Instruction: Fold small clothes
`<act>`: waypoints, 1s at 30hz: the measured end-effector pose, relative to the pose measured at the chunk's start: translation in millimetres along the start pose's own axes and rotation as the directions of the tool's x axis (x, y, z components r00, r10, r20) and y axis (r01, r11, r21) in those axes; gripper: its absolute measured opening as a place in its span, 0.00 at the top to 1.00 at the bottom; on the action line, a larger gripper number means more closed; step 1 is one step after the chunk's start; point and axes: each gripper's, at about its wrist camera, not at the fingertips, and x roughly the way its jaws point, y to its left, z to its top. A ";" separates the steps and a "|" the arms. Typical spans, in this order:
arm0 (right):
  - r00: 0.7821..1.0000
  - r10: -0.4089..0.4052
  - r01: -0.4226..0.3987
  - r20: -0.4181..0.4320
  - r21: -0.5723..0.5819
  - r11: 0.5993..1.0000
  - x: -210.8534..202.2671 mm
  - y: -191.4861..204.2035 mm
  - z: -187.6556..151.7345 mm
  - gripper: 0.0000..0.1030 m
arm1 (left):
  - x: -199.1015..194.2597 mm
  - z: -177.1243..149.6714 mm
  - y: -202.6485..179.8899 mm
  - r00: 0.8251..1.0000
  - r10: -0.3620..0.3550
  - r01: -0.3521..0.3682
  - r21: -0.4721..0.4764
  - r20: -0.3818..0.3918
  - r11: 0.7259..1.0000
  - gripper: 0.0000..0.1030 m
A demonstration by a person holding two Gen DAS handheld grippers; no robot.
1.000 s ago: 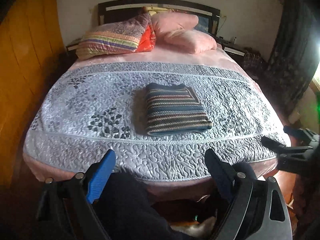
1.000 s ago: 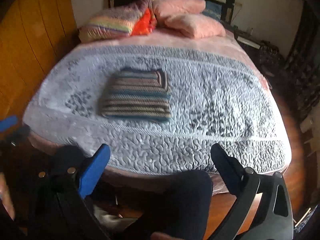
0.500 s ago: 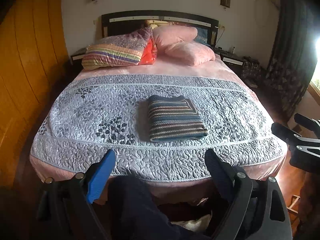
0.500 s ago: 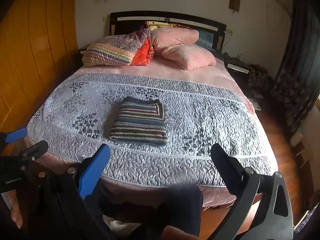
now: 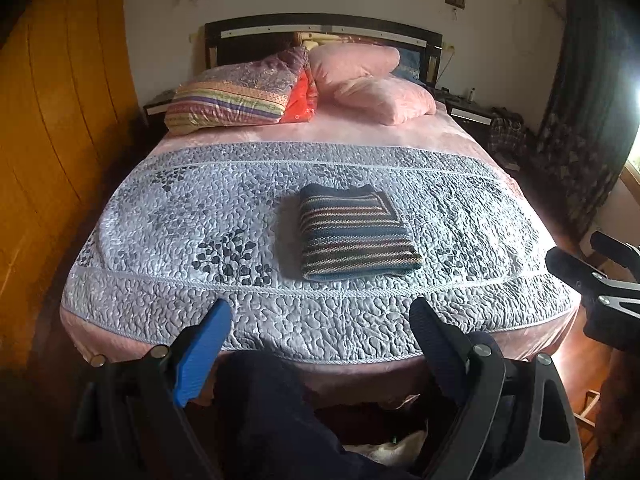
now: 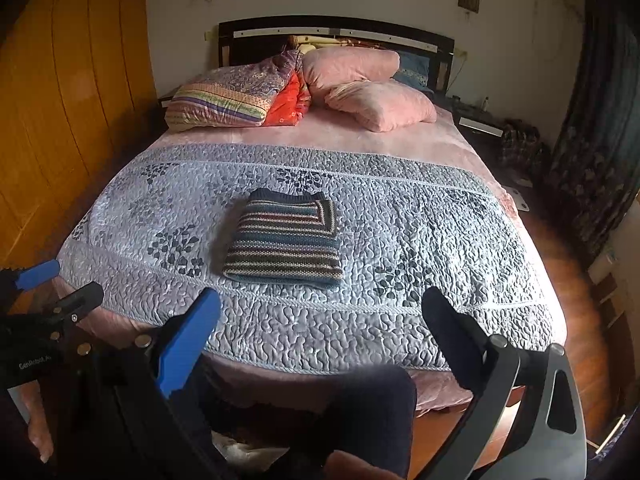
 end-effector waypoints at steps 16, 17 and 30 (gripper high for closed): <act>1.000 0.008 -0.008 -0.005 0.015 1.000 7.5 -3.4 -0.3 0.03 | 8.8 2.8 -2.4 1.000 0.000 0.000 0.009 -0.009 1.000 0.12; 1.000 0.009 -0.009 -0.005 0.015 1.000 7.7 -3.7 0.0 0.03 | 9.0 2.8 -2.4 1.000 0.000 0.000 0.007 -0.010 1.000 0.12; 1.000 0.023 -0.023 0.002 0.035 0.999 10.8 -9.2 4.7 0.03 | 8.8 11.5 -7.0 1.000 0.003 -0.003 0.026 -0.001 1.000 0.12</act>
